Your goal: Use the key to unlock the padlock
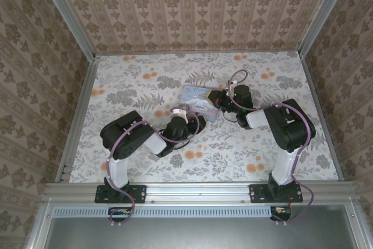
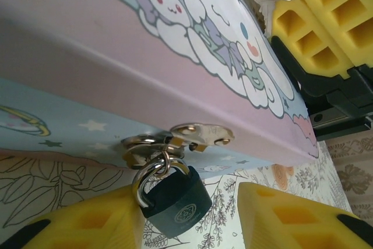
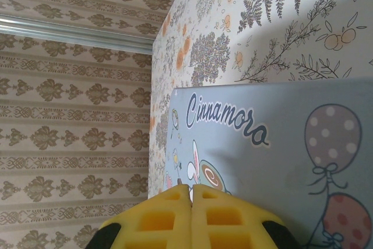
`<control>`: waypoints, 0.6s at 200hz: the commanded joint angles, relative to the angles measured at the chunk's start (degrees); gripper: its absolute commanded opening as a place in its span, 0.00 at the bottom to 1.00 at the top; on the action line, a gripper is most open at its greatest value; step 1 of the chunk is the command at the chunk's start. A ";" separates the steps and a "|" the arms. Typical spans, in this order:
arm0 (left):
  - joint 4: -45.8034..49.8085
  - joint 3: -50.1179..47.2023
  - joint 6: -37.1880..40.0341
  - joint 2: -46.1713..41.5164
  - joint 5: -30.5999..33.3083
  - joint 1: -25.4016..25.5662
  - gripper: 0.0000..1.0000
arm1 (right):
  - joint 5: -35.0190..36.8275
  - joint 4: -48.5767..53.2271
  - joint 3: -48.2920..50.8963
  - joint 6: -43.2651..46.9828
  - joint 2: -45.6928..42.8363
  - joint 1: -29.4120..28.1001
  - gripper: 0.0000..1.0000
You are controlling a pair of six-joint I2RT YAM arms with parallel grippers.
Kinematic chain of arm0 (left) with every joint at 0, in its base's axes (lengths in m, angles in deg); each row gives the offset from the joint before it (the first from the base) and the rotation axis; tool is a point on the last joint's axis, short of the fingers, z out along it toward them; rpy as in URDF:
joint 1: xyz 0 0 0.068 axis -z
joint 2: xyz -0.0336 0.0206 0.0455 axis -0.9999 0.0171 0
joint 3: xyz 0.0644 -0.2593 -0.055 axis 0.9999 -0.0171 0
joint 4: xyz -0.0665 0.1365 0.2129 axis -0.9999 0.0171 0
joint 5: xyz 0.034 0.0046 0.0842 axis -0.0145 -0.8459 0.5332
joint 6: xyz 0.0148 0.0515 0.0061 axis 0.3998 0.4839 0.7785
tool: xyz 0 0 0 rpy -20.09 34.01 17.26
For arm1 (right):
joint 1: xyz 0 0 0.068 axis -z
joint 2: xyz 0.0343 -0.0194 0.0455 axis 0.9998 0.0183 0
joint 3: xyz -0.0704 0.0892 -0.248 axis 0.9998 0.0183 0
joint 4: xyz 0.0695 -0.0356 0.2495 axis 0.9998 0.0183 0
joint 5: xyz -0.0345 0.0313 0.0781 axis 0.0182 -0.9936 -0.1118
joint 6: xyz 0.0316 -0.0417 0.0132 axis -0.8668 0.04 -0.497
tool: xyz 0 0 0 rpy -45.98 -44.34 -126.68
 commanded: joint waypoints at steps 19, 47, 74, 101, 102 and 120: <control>-7.71 0.19 -3.49 2.95 2.99 0.89 0.40 | -0.08 3.43 1.89 -0.46 2.43 -0.32 0.00; -8.80 0.53 -5.01 4.69 3.74 0.97 0.40 | -0.03 3.22 2.06 -0.45 2.54 -0.34 0.00; -9.05 0.89 -5.55 5.15 4.11 1.04 0.32 | -0.13 3.21 2.16 -0.46 2.53 -0.35 0.00; -9.14 0.96 -5.15 4.18 4.39 1.54 0.31 | -0.19 3.21 2.25 -0.41 2.71 -0.32 0.00; -9.14 0.93 -5.15 4.16 4.43 1.63 0.31 | -0.24 3.16 2.24 -0.39 2.75 -0.30 0.00; -9.16 0.97 -4.63 3.24 4.42 2.15 0.33 | -0.22 3.12 2.24 -0.37 2.88 -0.36 0.00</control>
